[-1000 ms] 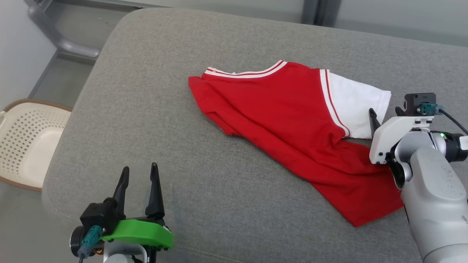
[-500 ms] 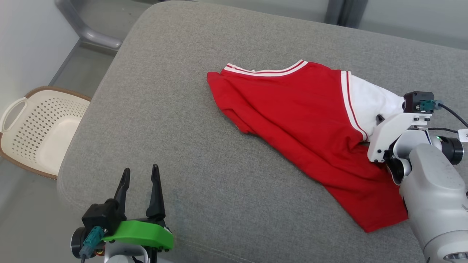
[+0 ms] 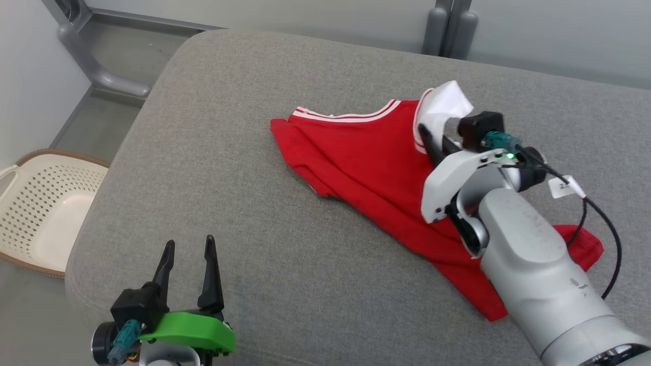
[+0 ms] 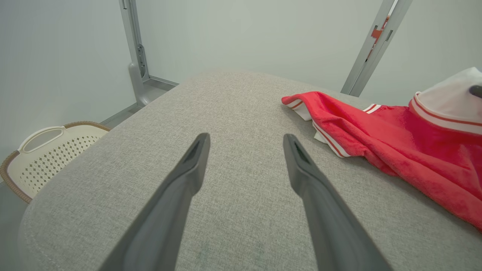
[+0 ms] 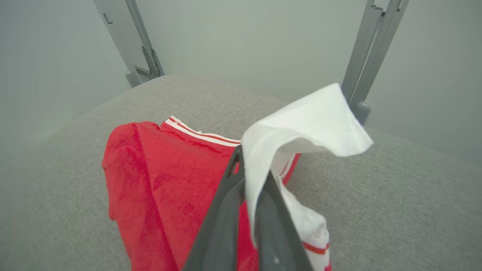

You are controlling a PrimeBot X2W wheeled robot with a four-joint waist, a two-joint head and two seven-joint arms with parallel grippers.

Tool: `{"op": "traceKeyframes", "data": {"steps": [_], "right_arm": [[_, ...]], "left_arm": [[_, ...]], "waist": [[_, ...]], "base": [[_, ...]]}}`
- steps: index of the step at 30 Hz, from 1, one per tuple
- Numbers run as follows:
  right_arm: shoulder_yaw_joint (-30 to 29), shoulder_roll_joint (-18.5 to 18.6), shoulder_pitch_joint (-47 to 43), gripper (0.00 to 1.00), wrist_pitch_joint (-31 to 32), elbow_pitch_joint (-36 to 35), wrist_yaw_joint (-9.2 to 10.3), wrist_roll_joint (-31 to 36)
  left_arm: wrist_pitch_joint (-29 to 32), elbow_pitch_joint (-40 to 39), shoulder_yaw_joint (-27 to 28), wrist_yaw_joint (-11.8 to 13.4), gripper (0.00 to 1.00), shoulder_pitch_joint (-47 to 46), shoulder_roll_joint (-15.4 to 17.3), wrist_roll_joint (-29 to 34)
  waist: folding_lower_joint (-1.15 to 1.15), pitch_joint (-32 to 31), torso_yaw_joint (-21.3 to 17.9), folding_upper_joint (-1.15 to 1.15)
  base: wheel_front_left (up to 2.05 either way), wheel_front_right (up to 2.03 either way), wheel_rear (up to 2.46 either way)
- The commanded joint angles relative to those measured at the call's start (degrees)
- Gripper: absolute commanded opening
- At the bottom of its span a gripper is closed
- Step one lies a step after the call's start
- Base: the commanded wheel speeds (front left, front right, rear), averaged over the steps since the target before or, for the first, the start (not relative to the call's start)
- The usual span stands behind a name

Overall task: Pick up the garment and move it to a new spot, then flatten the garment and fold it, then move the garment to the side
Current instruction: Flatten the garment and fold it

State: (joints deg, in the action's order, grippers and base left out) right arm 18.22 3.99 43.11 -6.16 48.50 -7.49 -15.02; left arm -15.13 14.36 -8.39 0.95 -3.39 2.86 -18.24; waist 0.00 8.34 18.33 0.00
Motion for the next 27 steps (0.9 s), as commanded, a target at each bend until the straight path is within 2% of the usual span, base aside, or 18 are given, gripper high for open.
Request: {"op": "traceKeyframes", "data": {"steps": [1,8,10,13,21,22,23,27], "right_arm": [[2.7,-0.3,-1.6,0.00,-0.4,-1.4,0.01,-1.7],[21.0,-0.8,-4.9,0.00,1.9,-9.4,0.01,-8.7],[24.6,-0.8,-5.4,0.00,2.2,-10.2,0.01,-9.7],[29.6,-0.9,-6.0,0.00,2.1,-10.2,0.01,-10.5],[38.4,-1.1,-6.6,0.00,0.0,-5.7,0.01,-11.5],[40.1,-1.1,-7.2,0.47,-0.6,-5.5,0.00,-12.4],[40.8,-1.1,-7.4,1.00,-0.9,-5.8,0.01,-13.0],[42.4,-1.0,-7.3,1.00,-2.5,-6.7,0.01,-14.7]], "left_arm": [[0.0,0.0,0.3,-0.4,1.00,0.5,0.1,0.4],[0.0,-0.1,1.4,-0.7,1.00,0.9,0.1,1.0],[0.0,-0.1,1.5,-0.8,1.00,0.9,0.1,1.0],[0.0,-0.2,1.5,-0.7,1.00,0.8,0.1,0.9],[0.0,-0.5,1.1,-0.4,1.00,0.6,0.1,0.2],[0.0,-0.4,0.9,-0.2,1.00,0.6,0.1,0.0],[0.0,-0.4,0.9,-0.1,1.00,0.7,0.1,0.0],[0.0,-0.6,1.2,0.0,1.00,1.2,0.1,-0.1]], "waist": [[0.00,-0.8,-0.1,0.00],[0.00,-1.7,1.0,0.00],[0.00,-1.8,1.4,0.00],[0.00,-1.8,2.1,0.00],[0.00,-1.3,3.4,0.00],[0.00,-1.3,3.4,0.00],[0.00,-1.3,3.3,0.00],[0.00,-1.7,2.2,0.00]], "base": [[0.00,0.00,0.00],[0.00,0.00,0.00],[0.00,0.00,0.00],[0.00,0.00,0.00],[0.00,0.00,0.00],[0.00,0.00,0.00],[0.00,0.00,0.00],[0.00,0.00,0.00]]}}
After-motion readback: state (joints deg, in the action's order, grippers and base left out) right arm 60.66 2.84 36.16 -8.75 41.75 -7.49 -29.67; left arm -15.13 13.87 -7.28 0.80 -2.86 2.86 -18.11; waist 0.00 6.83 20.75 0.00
